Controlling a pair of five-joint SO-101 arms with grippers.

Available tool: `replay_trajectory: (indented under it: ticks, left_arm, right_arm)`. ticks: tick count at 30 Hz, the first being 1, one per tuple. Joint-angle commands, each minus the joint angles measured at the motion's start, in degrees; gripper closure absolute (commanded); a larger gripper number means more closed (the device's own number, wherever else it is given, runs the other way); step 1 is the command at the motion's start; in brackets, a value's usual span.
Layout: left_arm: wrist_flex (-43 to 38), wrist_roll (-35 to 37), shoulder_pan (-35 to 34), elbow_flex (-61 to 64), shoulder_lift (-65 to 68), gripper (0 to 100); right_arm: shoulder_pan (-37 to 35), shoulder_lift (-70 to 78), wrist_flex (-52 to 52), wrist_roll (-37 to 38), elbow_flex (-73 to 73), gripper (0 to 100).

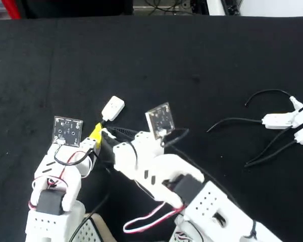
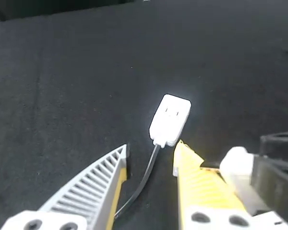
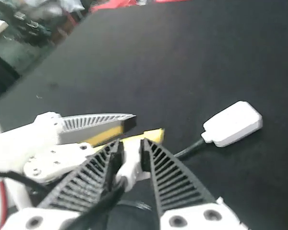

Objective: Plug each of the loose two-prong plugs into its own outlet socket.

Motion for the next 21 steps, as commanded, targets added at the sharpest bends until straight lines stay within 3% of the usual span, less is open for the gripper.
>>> replay_trajectory:
  ticks: [1, 8, 14, 21]
  left_arm:
    - [-3.25, 0.44, 0.13, -1.36, -0.62, 82]
    - [-3.08, -0.18, 0.04, 0.57, -0.62, 82]
    - [-2.99, -6.77, -0.04, 2.42, -0.62, 83]
    - [-2.9, -14.24, -8.22, 5.23, -0.62, 83]
  right_arm:
    - [-1.58, 5.67, 7.21, 0.0, -4.09, 98.6]
    - [9.14, 9.1, 9.85, 2.64, -9.01, 98.6]
    - [19.52, 15.78, 10.02, 7.65, -13.23, 98.6]
    - [30.15, 32.4, 11.08, 16.09, -20.09, 98.6]
